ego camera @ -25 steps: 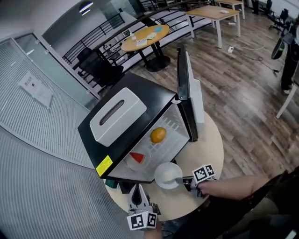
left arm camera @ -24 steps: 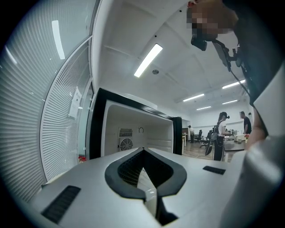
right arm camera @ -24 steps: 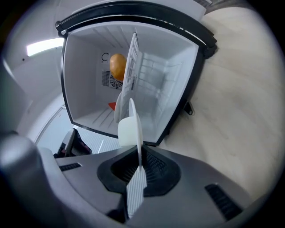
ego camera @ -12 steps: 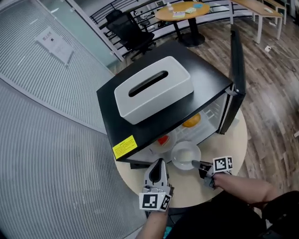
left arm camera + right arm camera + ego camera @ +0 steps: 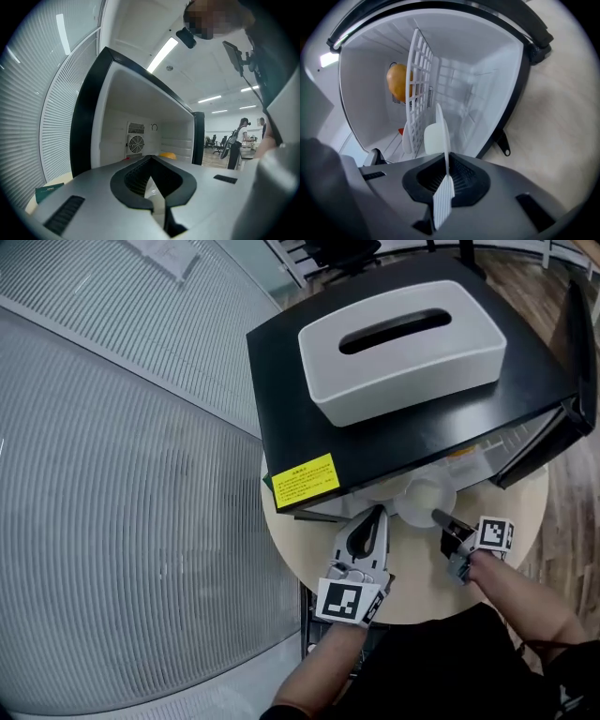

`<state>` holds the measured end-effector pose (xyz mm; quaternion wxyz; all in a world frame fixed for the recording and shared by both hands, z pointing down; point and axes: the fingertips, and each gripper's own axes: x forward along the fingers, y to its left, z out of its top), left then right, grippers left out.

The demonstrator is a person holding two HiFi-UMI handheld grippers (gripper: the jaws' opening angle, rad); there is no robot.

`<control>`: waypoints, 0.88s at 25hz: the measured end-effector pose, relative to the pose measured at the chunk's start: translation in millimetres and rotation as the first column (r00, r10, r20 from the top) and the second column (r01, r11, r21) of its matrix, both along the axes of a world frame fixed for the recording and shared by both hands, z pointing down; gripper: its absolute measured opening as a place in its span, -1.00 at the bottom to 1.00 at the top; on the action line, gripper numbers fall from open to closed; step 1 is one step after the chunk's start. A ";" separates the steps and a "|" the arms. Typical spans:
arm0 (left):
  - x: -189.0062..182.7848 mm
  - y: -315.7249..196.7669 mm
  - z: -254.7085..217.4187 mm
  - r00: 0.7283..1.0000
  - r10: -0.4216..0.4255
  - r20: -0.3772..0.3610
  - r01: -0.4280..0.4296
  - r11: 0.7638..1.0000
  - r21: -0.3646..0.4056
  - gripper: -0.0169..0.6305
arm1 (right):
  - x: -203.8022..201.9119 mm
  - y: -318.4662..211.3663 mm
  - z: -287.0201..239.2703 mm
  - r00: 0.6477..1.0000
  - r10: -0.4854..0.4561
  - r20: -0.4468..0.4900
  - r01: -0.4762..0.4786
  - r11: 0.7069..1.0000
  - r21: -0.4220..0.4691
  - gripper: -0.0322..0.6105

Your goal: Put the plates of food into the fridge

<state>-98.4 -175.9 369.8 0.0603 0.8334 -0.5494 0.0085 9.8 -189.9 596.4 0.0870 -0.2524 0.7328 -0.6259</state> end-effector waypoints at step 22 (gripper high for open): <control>-4.4 -27.2 17.6 0.999 -0.022 0.034 0.023 0.999 -0.043 -0.94 | -14.7 -49.8 21.6 0.997 -0.012 -0.073 0.009 0.999 -0.049 -0.83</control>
